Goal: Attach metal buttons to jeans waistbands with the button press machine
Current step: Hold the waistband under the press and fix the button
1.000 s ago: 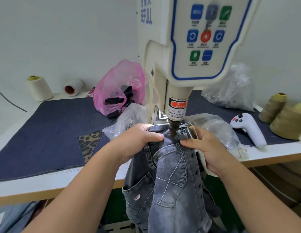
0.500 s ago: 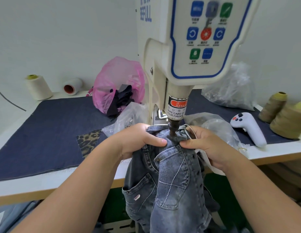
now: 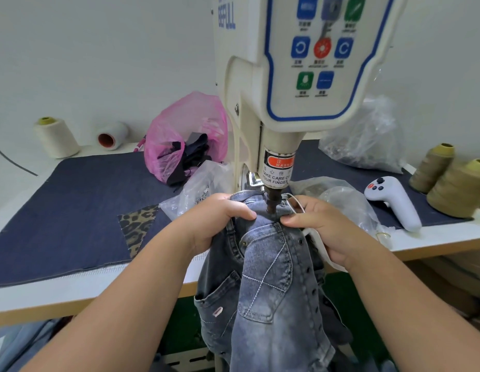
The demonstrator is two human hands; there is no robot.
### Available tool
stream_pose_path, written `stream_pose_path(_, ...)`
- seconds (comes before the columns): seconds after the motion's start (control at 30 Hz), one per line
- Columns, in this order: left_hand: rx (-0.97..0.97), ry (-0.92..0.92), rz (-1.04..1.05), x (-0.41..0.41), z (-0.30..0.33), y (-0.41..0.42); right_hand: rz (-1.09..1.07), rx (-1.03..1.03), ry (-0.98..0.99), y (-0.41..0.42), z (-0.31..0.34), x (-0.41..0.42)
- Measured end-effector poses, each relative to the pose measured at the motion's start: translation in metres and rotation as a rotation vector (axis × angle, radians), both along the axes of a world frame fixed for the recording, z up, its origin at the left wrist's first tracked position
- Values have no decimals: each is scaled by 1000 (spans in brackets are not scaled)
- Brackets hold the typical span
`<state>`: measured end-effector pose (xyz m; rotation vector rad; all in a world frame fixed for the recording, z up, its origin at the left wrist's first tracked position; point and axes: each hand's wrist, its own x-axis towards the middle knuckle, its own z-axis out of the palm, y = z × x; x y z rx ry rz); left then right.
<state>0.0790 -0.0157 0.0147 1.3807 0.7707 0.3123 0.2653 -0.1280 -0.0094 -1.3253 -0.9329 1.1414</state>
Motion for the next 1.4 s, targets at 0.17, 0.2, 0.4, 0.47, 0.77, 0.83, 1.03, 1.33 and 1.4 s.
stream_pose_path(0.17, -78, 56, -62, 0, 5, 1, -25, 0, -35, 4, 1, -3)
stream_pose_path(0.2, -84, 55, -80, 0, 6, 3, -24, 4, -40, 4, 1, -4)
stream_pose_path(0.4, -57, 56, -106, -3, 3, 5, 3, 42, 14, -1, 3, -3)
stream_pose_path(0.47, -22, 69, -107, -3, 3, 3, 13, 28, 37, -3, 3, -4)
stream_pose_path(0.77, -39, 91, -96, -2, 2, 1, 1, 34, -74, 0, 5, -5)
stream_pose_path(0.83, -19, 102, -102, -2, 2, 1, 2, 28, -104, 1, 6, -7)
stream_pose_path(1.03, -36, 79, -98, -1, 0, 2, 2, 40, -72, 6, 6, -9)
stream_pose_path(1.33, -49, 24, -48, -2, -5, -1, -9, 71, -40, 7, 4, -9)
stream_pose_path(1.4, -42, 36, -29, -2, -5, -1, -14, 71, -52, 8, 4, -9)
